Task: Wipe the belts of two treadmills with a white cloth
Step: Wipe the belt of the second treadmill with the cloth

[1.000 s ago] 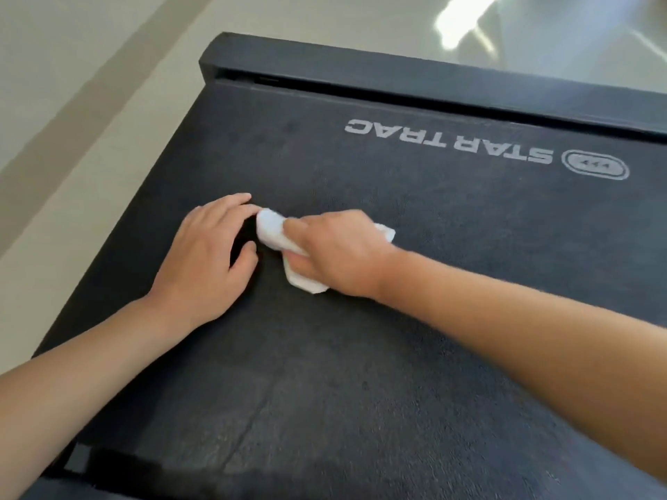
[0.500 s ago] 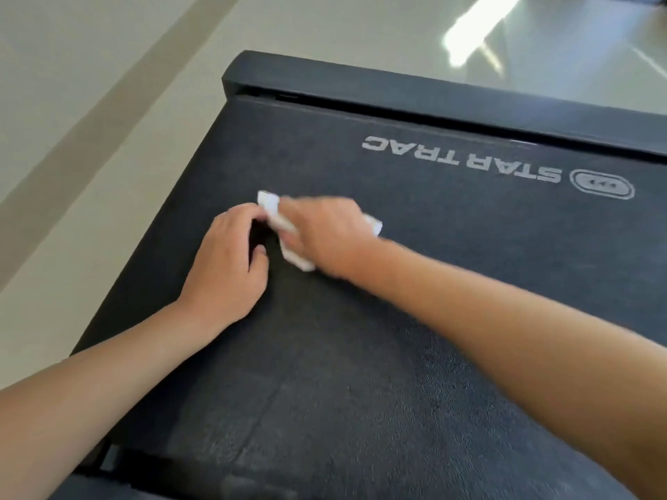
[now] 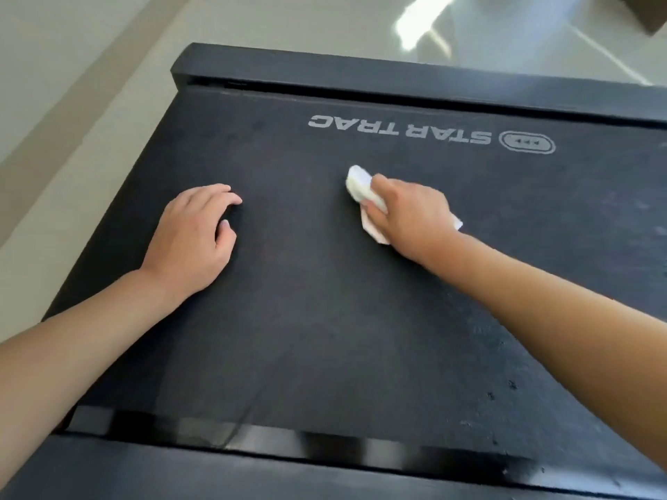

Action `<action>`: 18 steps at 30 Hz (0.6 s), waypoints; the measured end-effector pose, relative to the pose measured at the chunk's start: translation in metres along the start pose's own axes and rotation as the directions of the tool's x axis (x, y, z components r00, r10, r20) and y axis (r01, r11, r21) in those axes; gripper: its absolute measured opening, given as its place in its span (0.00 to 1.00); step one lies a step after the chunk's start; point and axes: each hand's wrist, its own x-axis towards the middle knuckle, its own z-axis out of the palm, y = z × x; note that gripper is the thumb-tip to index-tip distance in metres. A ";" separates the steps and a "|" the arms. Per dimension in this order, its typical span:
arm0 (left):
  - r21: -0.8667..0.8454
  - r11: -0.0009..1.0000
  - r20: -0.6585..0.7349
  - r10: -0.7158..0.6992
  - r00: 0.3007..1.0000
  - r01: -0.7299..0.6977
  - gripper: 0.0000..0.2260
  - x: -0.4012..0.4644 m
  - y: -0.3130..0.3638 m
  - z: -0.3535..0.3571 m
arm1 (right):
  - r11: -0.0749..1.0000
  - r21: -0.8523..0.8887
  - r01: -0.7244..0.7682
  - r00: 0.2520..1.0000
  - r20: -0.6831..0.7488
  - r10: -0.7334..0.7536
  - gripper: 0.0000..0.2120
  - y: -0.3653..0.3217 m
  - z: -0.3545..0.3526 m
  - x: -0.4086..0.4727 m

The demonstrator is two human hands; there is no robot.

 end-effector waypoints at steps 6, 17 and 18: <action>-0.067 0.996 0.123 0.061 0.991 -0.053 0.23 -0.024 0.049 -0.001 | 0.713 0.322 0.623 0.720 0.119 -0.683 0.09 -0.044 -0.028 -0.151; -0.145 0.902 0.224 0.431 0.874 -0.407 0.23 -0.026 0.151 0.038 | 0.880 0.098 -0.464 0.877 -0.087 0.472 0.12 0.150 -0.046 -0.109; -0.151 0.902 0.220 0.429 0.876 -0.404 0.22 -0.020 0.156 0.042 | 0.905 0.131 -0.404 0.908 -0.064 0.414 0.12 0.126 -0.042 -0.123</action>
